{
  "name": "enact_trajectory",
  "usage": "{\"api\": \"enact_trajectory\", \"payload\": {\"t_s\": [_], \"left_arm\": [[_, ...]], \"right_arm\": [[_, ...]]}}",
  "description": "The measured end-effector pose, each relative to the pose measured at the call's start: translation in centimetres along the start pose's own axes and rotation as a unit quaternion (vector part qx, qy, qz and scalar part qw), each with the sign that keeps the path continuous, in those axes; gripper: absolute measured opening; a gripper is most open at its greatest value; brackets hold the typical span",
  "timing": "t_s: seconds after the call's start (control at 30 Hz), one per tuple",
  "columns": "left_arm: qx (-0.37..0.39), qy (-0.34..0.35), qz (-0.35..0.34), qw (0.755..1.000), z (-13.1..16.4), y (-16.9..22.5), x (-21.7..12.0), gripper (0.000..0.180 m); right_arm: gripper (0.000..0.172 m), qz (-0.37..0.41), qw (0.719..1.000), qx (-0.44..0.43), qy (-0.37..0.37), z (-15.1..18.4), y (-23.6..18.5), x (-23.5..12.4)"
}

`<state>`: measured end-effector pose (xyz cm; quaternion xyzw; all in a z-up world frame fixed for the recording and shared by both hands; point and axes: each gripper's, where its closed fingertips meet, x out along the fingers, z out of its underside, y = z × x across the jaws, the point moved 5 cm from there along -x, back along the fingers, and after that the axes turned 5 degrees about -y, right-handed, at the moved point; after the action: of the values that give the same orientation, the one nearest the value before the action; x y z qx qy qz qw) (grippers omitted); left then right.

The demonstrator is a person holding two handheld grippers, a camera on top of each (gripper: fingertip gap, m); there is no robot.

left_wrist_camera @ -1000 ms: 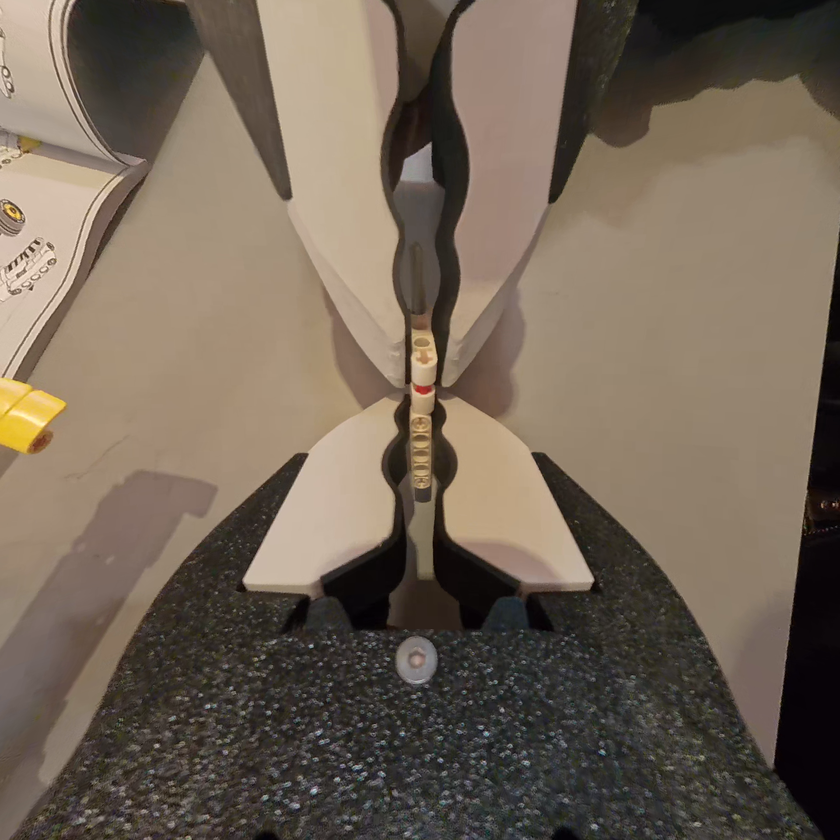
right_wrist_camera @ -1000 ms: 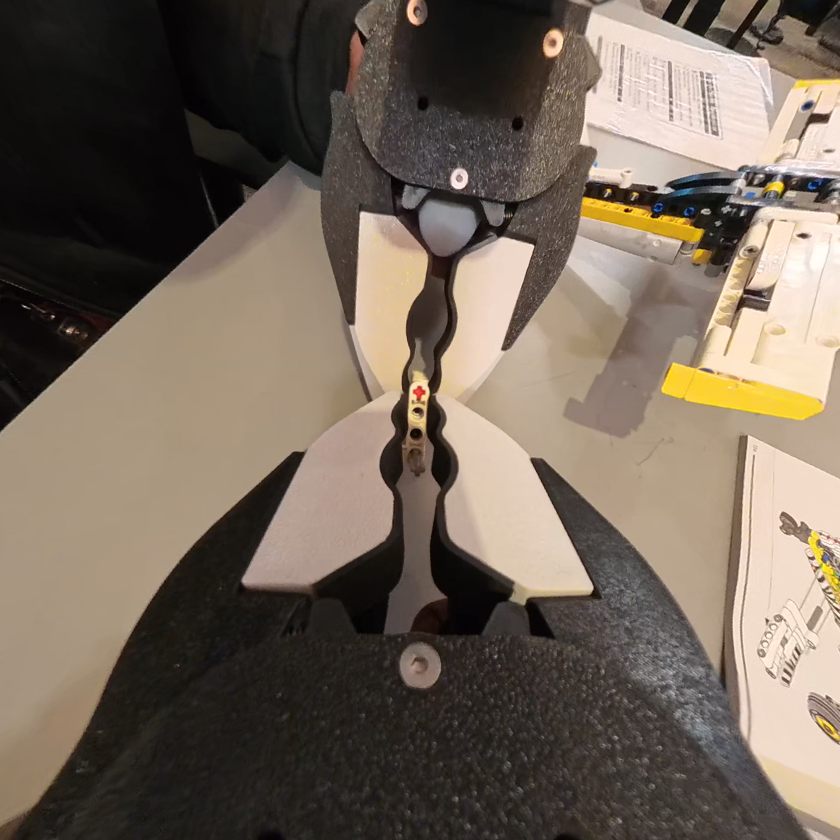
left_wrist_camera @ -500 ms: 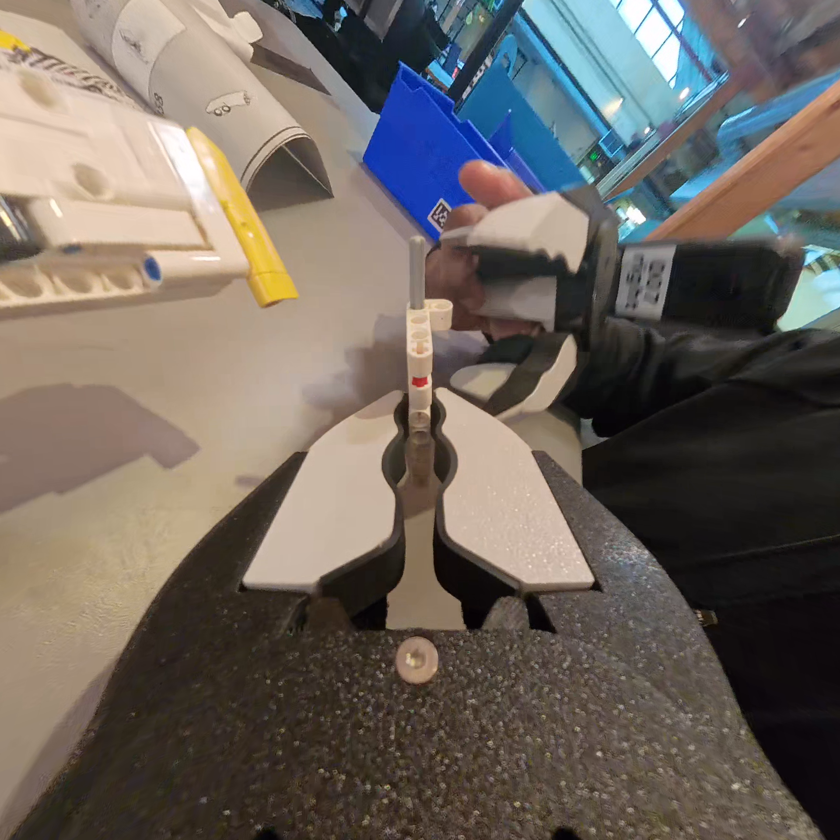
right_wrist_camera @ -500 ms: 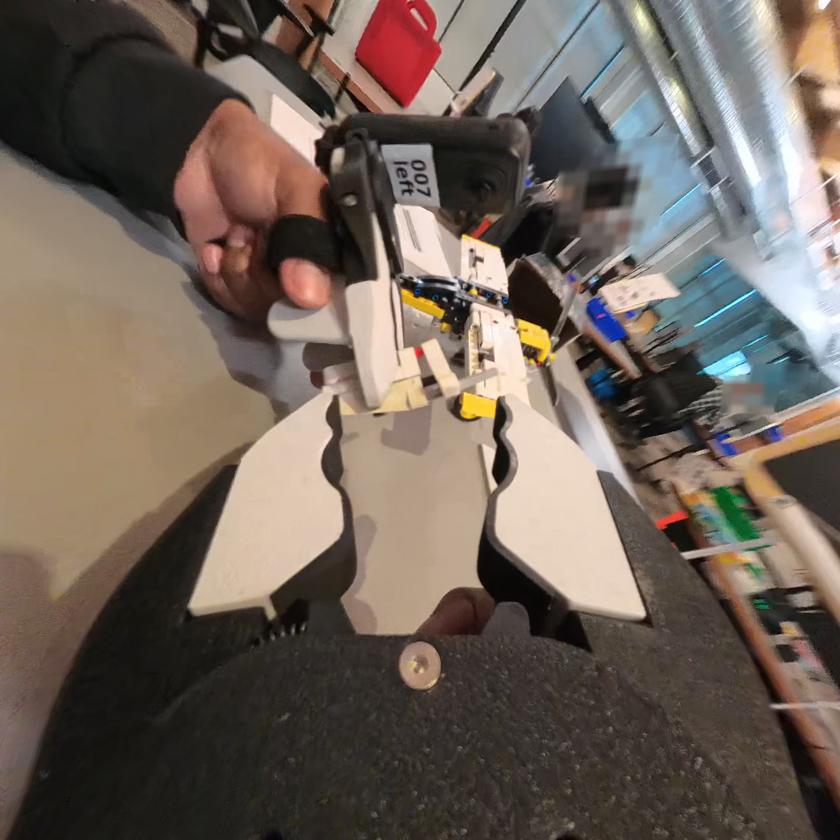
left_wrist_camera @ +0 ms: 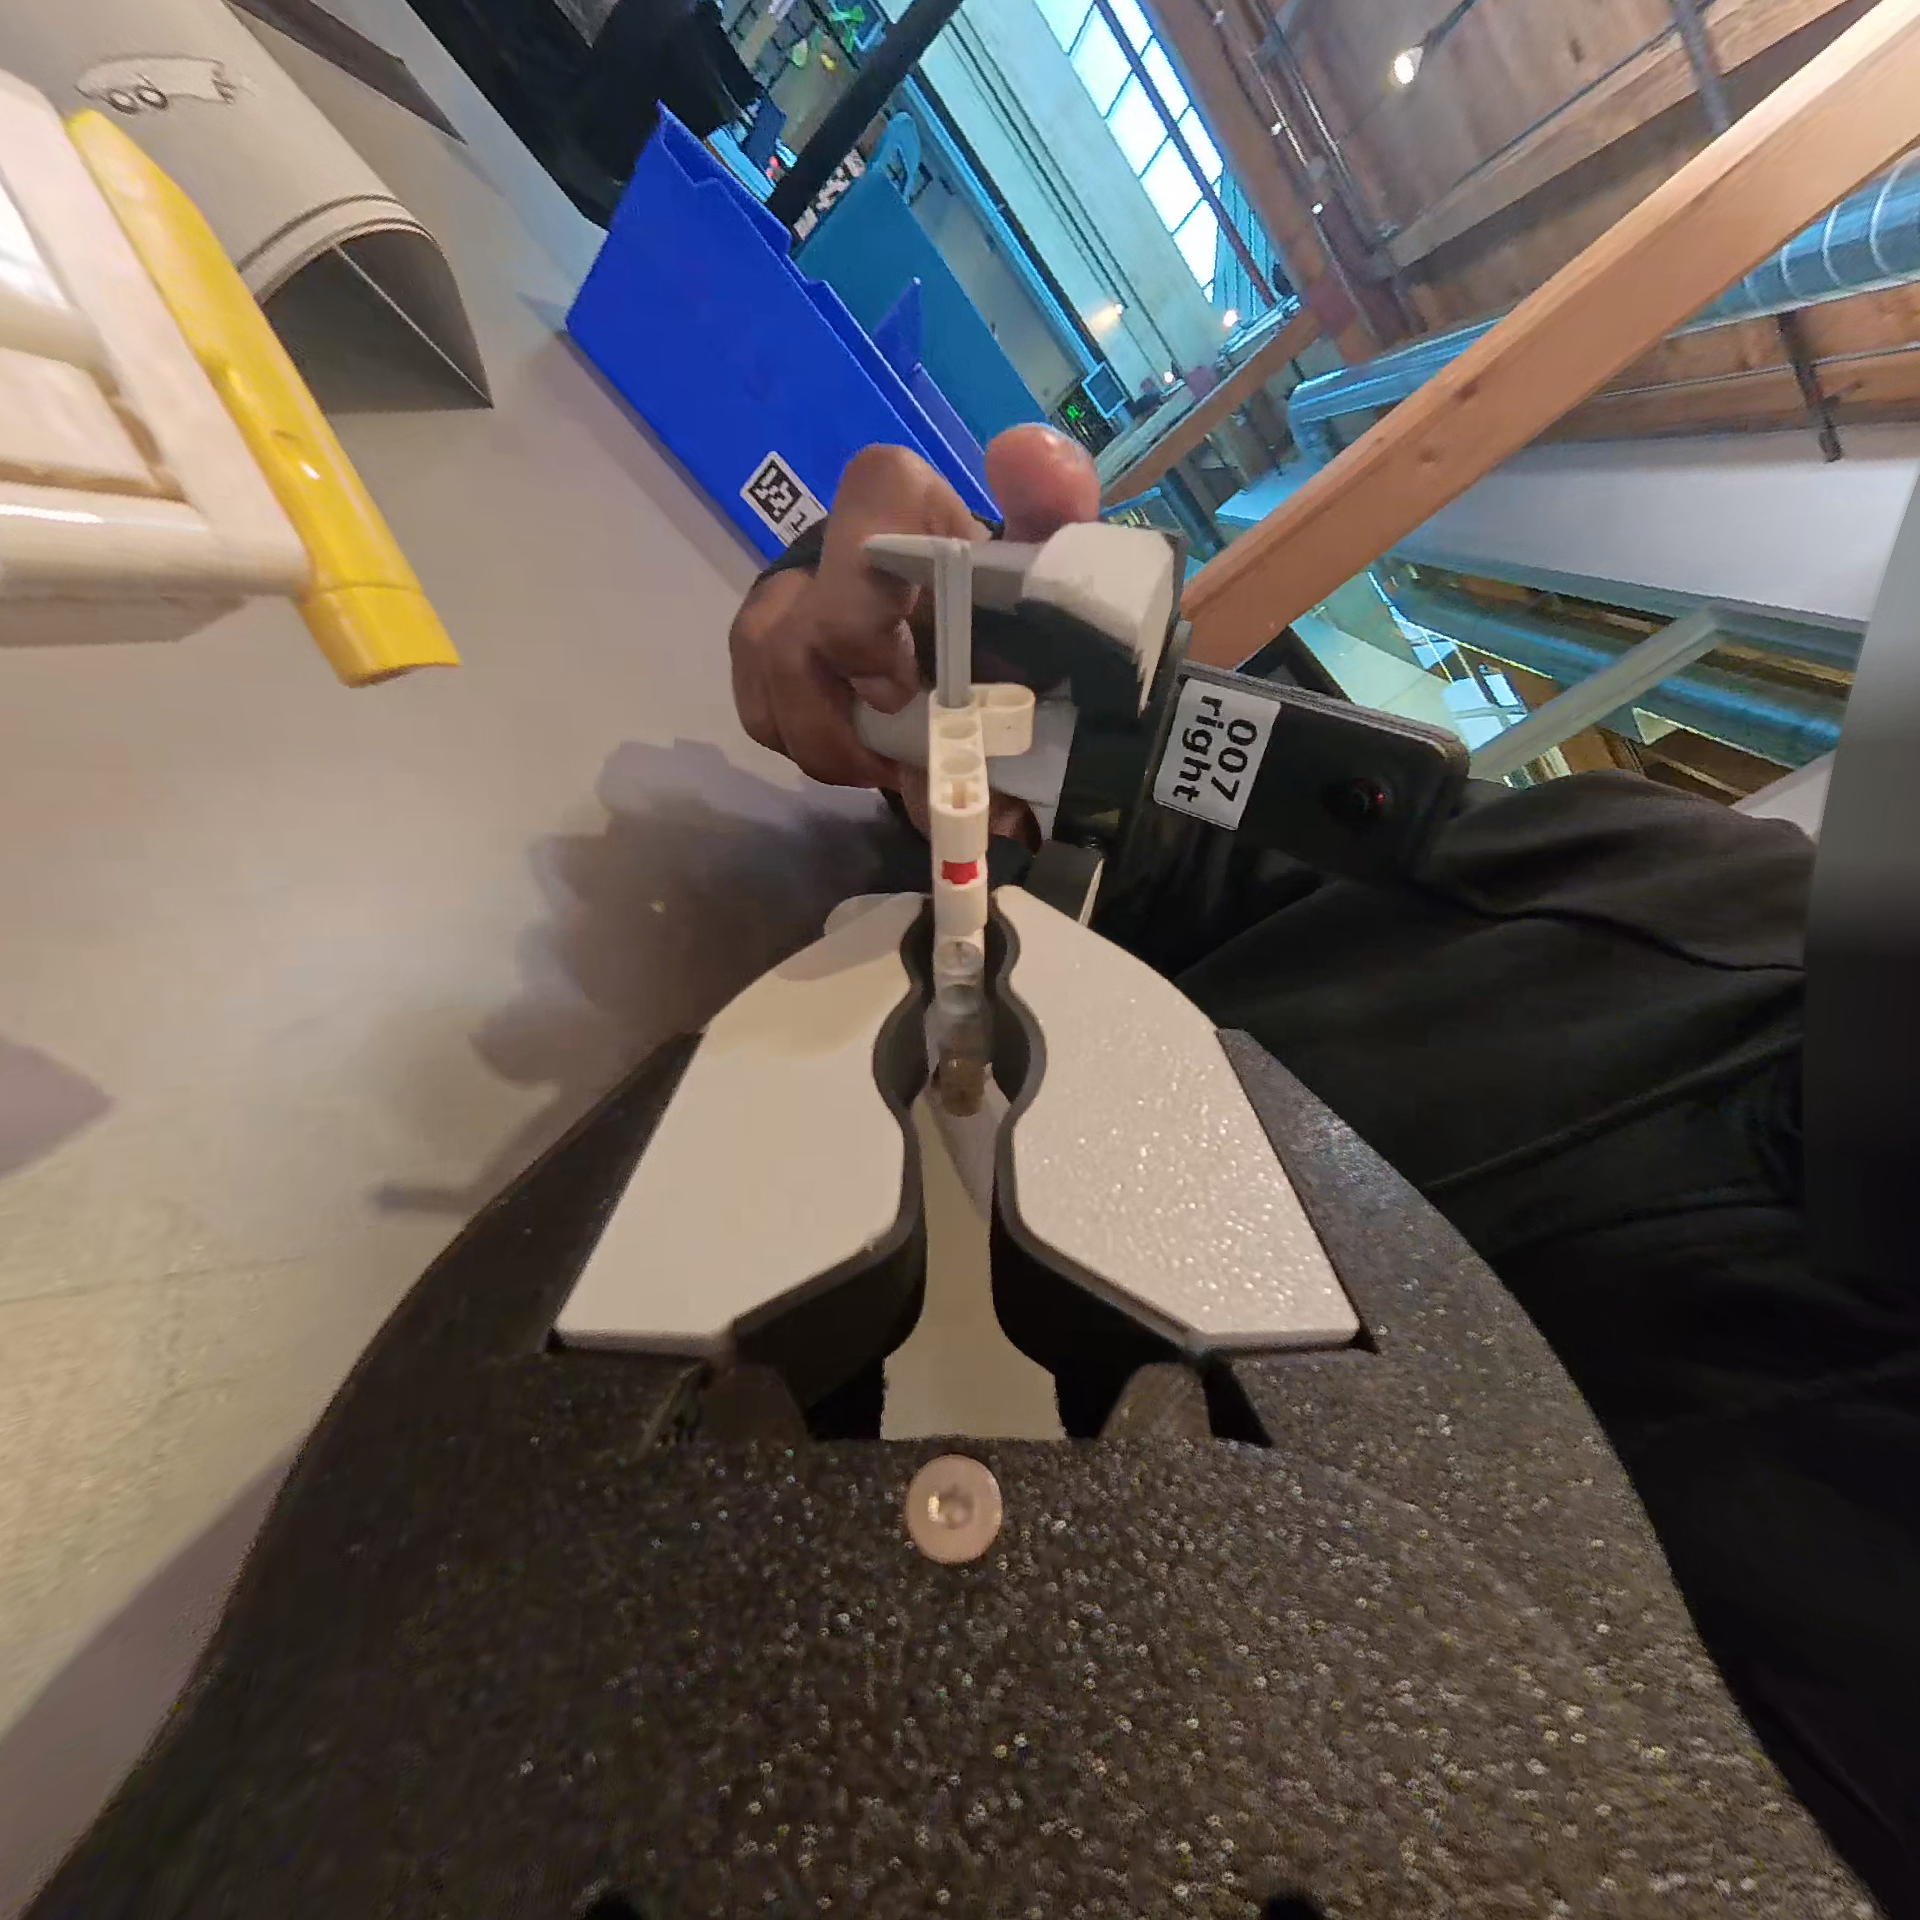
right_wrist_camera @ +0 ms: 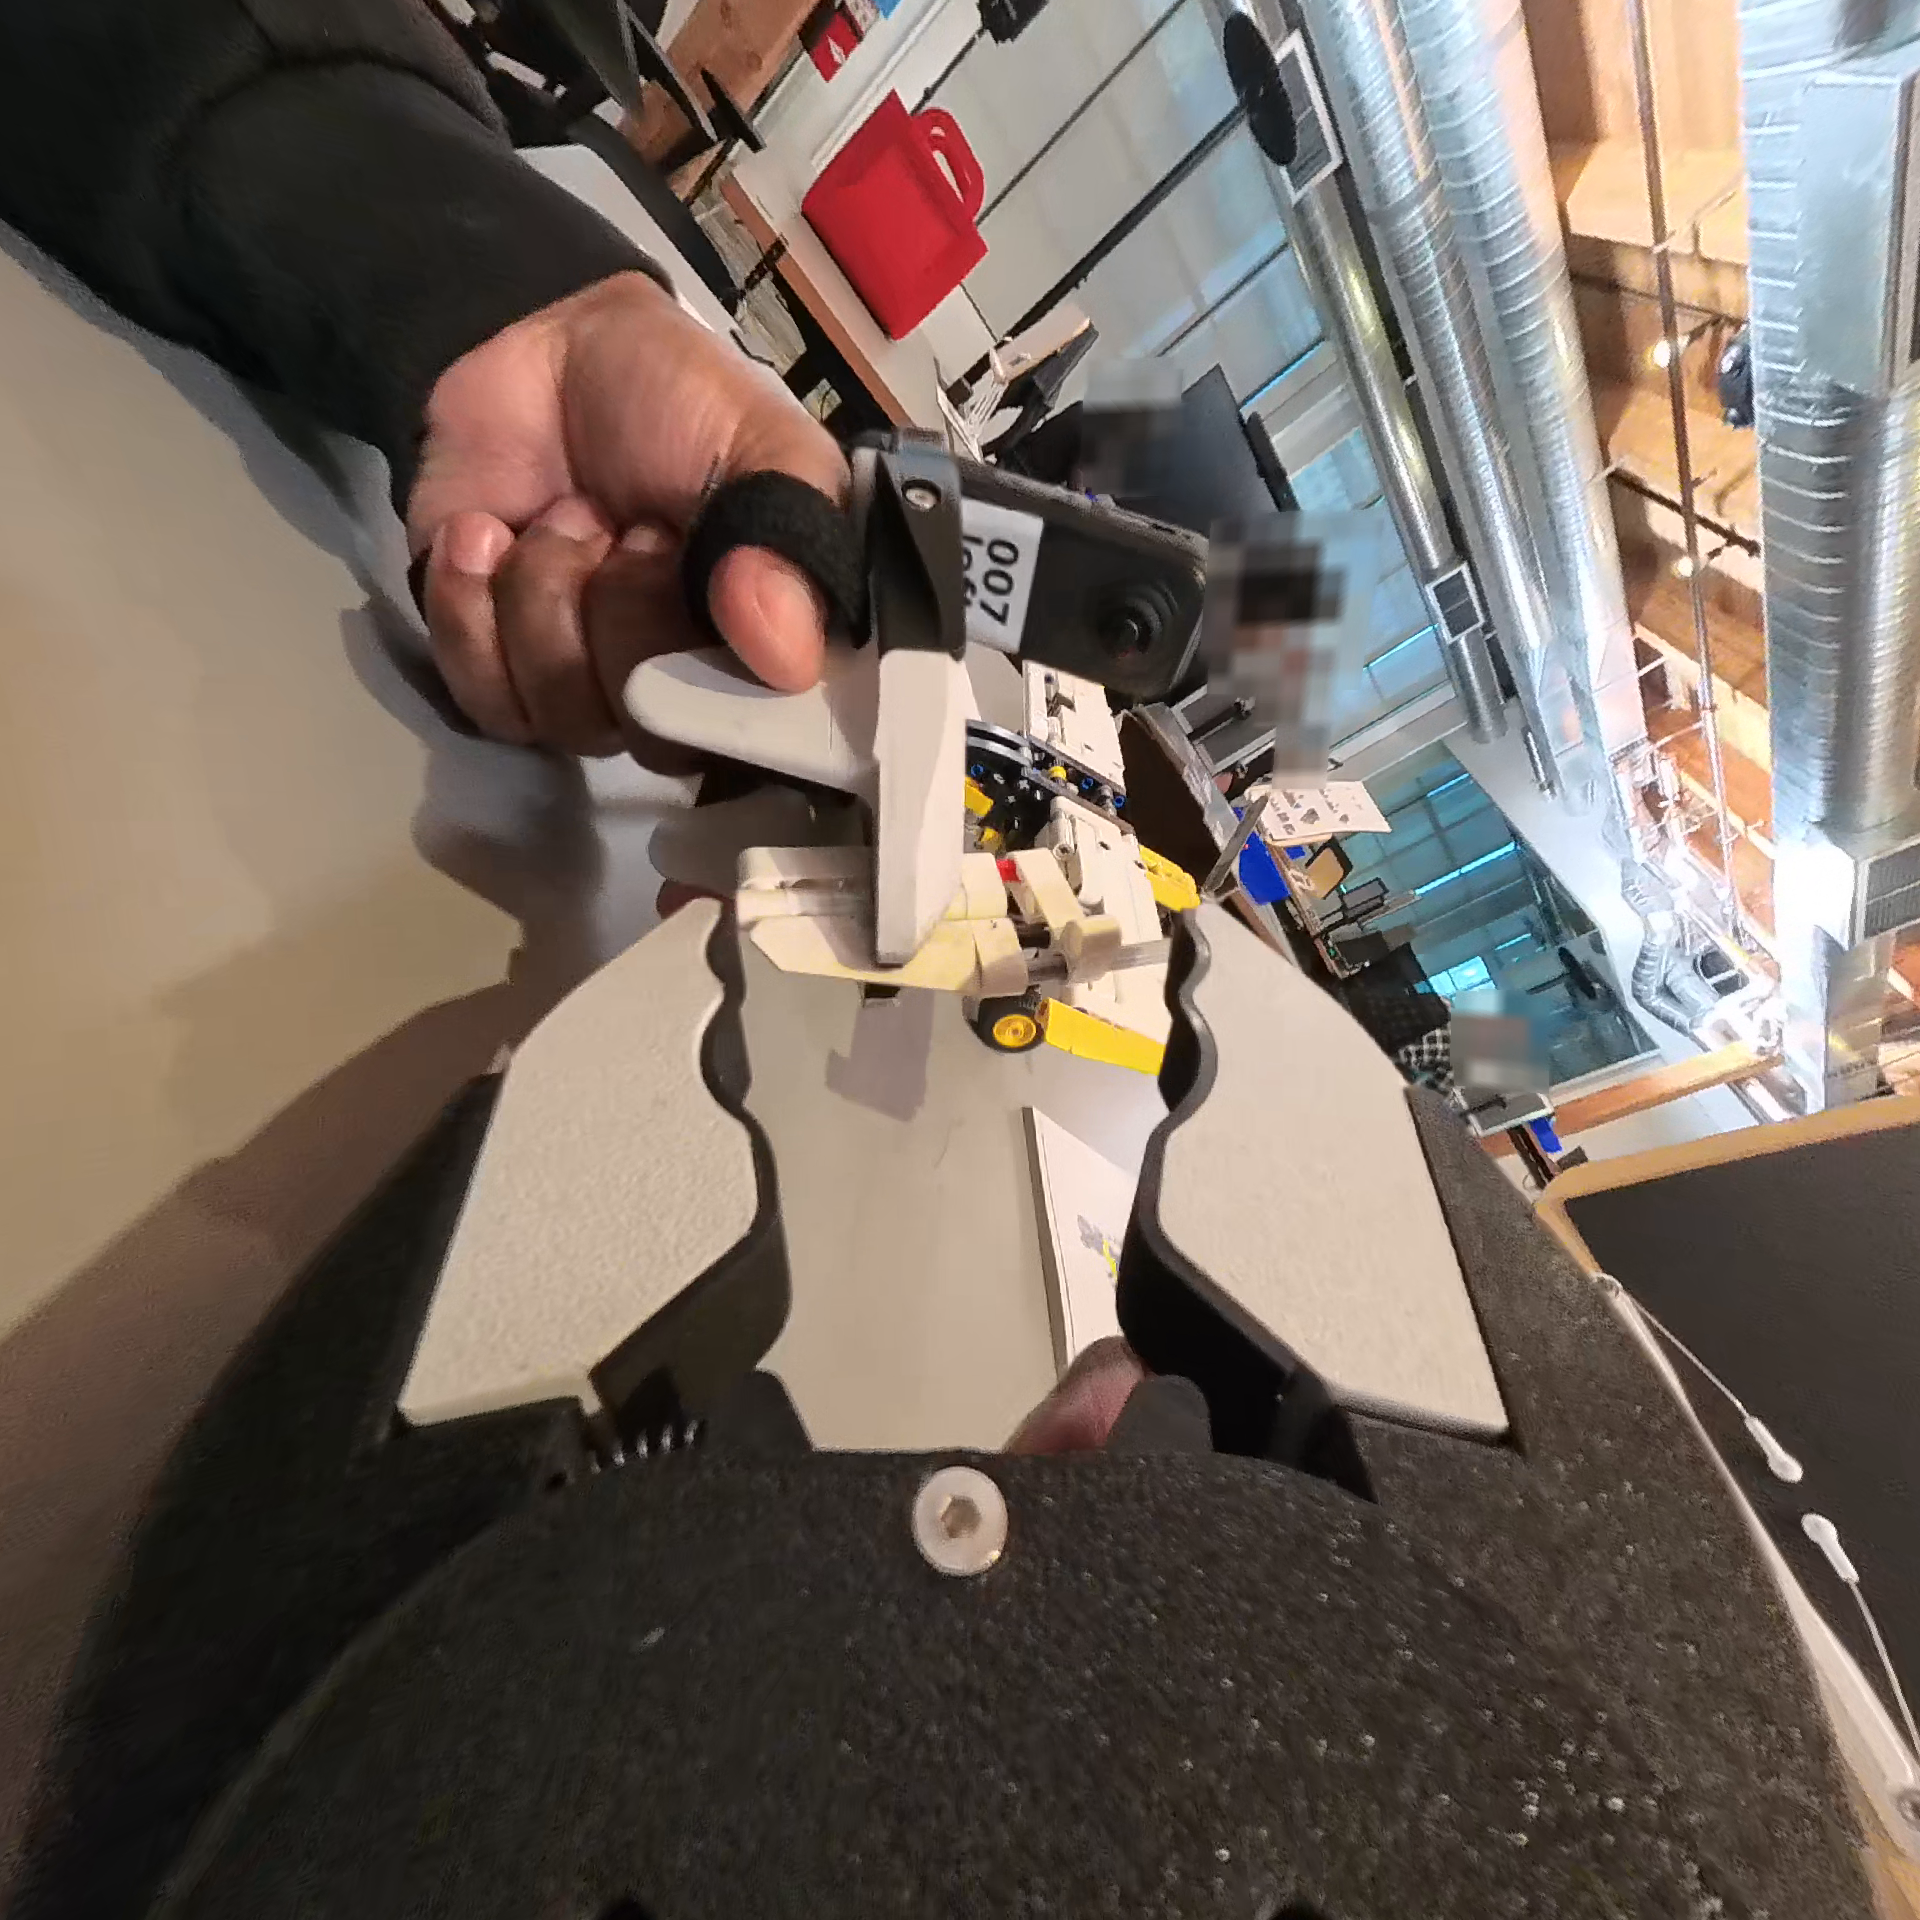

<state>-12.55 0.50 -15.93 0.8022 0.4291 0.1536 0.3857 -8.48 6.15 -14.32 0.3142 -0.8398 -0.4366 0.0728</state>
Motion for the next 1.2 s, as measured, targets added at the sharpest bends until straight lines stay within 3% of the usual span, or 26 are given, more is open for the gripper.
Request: {"api": "enact_trajectory", "payload": {"t_s": [0.33, 0.73, 0.87, 0.97, 1.2], "left_arm": [[-0.004, 0.003, -0.003, 1.000, -0.1, -0.2, 0.1, 0.008], [0.025, 0.036, -0.008, 0.999, -0.4, 0.1, -0.2, 0.009], [0.048, 0.027, -0.026, 0.998, -0.3, 0.2, 0.3, 0.022], [0.064, 0.061, -0.018, 0.996, -0.9, 0.6, 0.4, 0.010], [0.076, 0.068, 0.023, 0.994, -0.8, 1.3, 0.1, 0.007]], "right_arm": [[0.070, -0.030, 0.999, 0.029, -0.001, 0.4, -0.2, 0.1], [0.069, 0.009, 0.999, 0.029, -0.017, 0.2, 0.2, 0.3], [0.069, 0.011, 0.999, 0.044, -0.010, -0.1, 0.5, 0.1], [0.069, 0.011, 0.999, 0.050, -0.008, -0.2, 0.6, 0.0], [0.064, 0.016, 0.998, 0.055, 0.035, -1.0, 0.7, -0.8]]}}
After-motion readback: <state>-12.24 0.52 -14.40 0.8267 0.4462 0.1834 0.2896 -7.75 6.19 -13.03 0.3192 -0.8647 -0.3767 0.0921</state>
